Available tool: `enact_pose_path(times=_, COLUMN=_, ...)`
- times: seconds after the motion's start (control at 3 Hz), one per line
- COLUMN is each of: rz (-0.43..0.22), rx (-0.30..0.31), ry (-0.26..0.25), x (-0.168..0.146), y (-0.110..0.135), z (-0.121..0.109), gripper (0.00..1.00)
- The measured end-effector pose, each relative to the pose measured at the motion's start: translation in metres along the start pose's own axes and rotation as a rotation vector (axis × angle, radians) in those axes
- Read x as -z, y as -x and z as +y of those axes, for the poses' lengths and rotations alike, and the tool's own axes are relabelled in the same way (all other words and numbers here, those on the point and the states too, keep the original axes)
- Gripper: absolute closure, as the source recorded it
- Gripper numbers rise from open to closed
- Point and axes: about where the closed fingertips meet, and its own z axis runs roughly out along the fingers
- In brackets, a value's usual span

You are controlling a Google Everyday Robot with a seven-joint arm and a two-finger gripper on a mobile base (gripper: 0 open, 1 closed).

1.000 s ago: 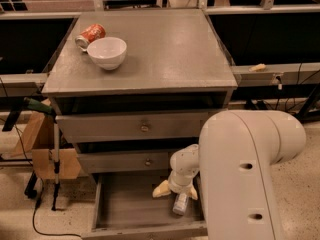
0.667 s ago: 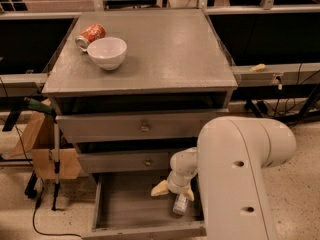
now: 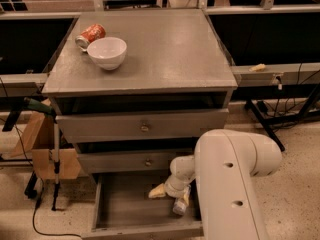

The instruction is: Pick blue plastic bottle from bottom drawer and place on counter

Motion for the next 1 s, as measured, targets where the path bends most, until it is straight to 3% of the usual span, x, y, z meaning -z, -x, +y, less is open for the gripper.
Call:
enact_pose_path(times=0.33, rz=0.006, rx=-0.022, ry=0.01, x=-0.02, y=0.005, z=0.003, gripper=0.15)
enact_pose_path(times=1.0, rz=-0.066, rx=-0.125, ry=0.028, x=-0.048, y=0.024, z=-0.026, gripper=0.1)
